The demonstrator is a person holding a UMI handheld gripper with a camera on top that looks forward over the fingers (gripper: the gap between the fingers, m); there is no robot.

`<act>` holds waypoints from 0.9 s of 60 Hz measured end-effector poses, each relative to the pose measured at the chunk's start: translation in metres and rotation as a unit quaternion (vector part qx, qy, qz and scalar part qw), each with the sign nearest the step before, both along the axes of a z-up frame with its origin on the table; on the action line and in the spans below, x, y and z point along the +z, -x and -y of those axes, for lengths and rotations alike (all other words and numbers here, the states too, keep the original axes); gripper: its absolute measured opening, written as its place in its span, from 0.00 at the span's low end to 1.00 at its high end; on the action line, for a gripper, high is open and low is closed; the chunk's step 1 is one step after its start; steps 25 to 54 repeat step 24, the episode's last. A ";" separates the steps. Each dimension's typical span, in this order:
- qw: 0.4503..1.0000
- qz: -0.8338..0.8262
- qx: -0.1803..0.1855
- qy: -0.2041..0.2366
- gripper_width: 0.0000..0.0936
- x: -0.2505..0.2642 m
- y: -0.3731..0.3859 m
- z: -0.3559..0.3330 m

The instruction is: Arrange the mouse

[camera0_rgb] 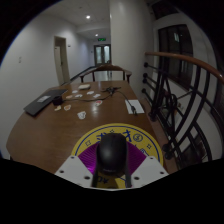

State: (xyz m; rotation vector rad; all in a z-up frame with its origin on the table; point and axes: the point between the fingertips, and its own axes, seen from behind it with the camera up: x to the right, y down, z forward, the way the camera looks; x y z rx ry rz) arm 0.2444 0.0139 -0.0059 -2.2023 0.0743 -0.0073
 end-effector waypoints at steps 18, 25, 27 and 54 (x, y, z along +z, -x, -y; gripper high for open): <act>0.997 0.007 0.077 0.010 0.93 0.023 0.000 0.056; 0.997 -0.015 0.081 -0.009 0.93 0.045 -0.010 0.094; 0.997 -0.015 0.081 -0.009 0.93 0.045 -0.010 0.094; 0.997 -0.015 0.081 -0.009 0.93 0.045 -0.010 0.094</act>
